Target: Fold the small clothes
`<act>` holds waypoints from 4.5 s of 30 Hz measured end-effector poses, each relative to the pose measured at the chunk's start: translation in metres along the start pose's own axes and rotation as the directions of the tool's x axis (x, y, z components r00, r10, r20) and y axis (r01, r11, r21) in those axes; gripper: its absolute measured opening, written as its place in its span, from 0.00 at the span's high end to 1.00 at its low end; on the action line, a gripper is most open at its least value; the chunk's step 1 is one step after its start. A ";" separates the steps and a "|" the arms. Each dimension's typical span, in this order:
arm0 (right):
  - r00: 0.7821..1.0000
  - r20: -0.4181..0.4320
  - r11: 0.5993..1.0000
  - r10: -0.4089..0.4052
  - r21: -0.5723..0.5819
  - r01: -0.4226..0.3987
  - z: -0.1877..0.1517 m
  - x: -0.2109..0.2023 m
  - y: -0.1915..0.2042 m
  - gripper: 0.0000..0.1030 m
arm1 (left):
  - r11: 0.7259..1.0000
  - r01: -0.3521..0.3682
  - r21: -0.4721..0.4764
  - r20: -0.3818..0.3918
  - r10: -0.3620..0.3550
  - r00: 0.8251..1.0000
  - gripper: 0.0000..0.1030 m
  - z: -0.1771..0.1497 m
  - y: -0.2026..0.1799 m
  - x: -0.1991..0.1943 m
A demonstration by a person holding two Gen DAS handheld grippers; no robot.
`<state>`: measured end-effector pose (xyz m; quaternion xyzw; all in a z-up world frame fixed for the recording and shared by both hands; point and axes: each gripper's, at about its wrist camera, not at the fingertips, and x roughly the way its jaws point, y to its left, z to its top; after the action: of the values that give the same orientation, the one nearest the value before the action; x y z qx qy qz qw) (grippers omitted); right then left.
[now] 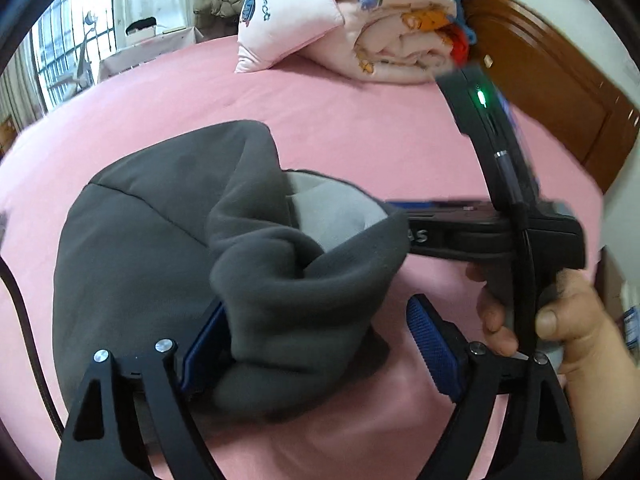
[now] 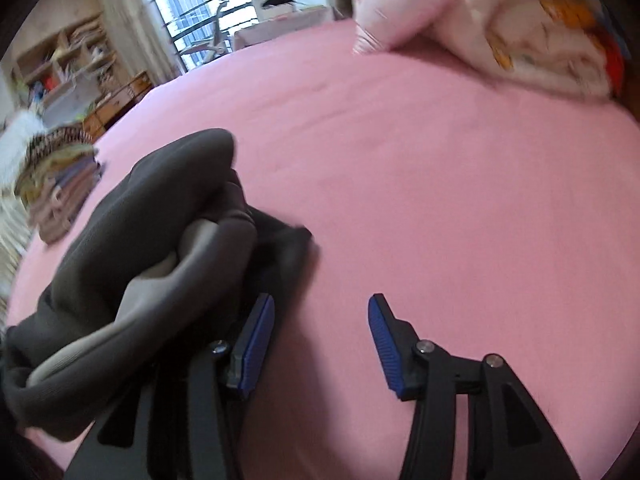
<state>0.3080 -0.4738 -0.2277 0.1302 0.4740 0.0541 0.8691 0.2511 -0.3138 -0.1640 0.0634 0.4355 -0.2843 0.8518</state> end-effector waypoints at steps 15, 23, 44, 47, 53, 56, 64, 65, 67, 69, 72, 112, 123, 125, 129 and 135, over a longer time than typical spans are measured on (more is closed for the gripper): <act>0.978 -0.012 0.961 0.210 0.186 -0.205 0.049 -0.029 0.038 0.49 | 0.926 -0.050 -0.374 0.085 0.088 0.992 0.17 -0.009 0.156 -0.083; 0.935 -0.162 0.888 0.315 0.399 -0.230 0.062 0.033 0.026 0.34 | 0.903 -0.068 -0.424 -0.007 0.072 0.997 0.17 -0.017 0.168 -0.031; 0.989 0.029 0.989 0.146 -0.016 -0.146 0.070 -0.023 0.088 0.84 | 0.929 -0.074 -0.362 0.015 0.085 0.996 0.02 -0.034 0.164 -0.016; 0.998 -0.037 0.997 0.052 0.054 -0.050 0.040 0.008 0.055 0.83 | 0.942 -0.060 -0.332 0.000 0.063 0.998 0.01 -0.040 0.161 -0.009; 1.000 0.021 0.980 0.009 0.197 -0.013 0.008 -0.006 0.023 0.47 | 0.963 -0.098 -0.249 0.015 0.105 0.994 0.01 -0.043 0.148 -0.011; 0.994 0.095 0.985 -0.058 0.165 0.042 0.001 -0.034 0.038 0.47 | 0.952 -0.062 -0.301 0.000 0.065 0.998 0.01 -0.043 0.156 -0.008; 0.973 0.229 0.998 -0.011 -0.061 0.026 -0.020 -0.082 0.118 0.59 | 0.951 -0.072 -0.300 0.005 0.077 0.997 0.01 -0.041 0.151 -0.006; 0.978 0.208 0.996 -0.022 -0.082 0.040 -0.024 -0.076 0.123 0.65 | 0.951 -0.070 -0.301 0.004 0.074 0.997 0.01 -0.041 0.151 -0.005; 0.984 0.165 0.991 -0.069 -0.098 0.086 -0.033 -0.059 0.124 0.74 | 0.951 -0.064 -0.302 0.002 0.068 0.998 0.01 -0.043 0.153 -0.005; 0.983 0.141 0.988 -0.117 -0.080 0.129 -0.044 -0.047 0.117 0.74 | 0.954 -0.054 -0.296 0.001 0.057 0.998 0.01 -0.047 0.154 -0.005; 0.981 0.129 0.988 -0.142 -0.042 0.148 -0.062 -0.041 0.099 0.74 | 0.959 -0.035 -0.282 0.002 0.037 0.999 0.00 -0.054 0.156 -0.006; 0.981 0.112 0.983 -0.159 -0.077 0.168 -0.098 -0.128 0.151 0.33 | 0.964 -0.113 -0.240 0.107 0.142 0.984 0.01 -0.053 0.147 -0.171; 0.981 0.122 0.980 -0.150 -0.113 0.164 -0.006 -0.128 0.139 0.14 | 0.956 -0.100 -0.276 0.045 0.117 0.992 0.01 0.028 0.192 -0.134; 0.983 0.090 0.979 -0.162 -0.107 0.171 0.013 -0.114 0.128 0.13 | 0.953 -0.097 -0.288 0.007 0.103 0.995 0.01 0.037 0.202 -0.115; 0.995 -0.028 0.995 -0.098 -0.008 0.098 0.039 -0.078 0.093 0.10 | 0.928 -0.072 -0.365 -0.069 0.051 0.996 0.01 0.044 0.224 -0.074; 0.985 -0.167 0.992 0.031 0.128 -0.009 0.037 -0.025 0.050 0.00 | 0.915 -0.053 -0.399 -0.164 -0.014 0.986 0.01 0.041 0.237 -0.016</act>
<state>0.3269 -0.4381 -0.1742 0.1850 0.5471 0.0434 0.8152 0.4007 -0.1247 -0.1596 -0.0855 0.5522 -0.1739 0.8109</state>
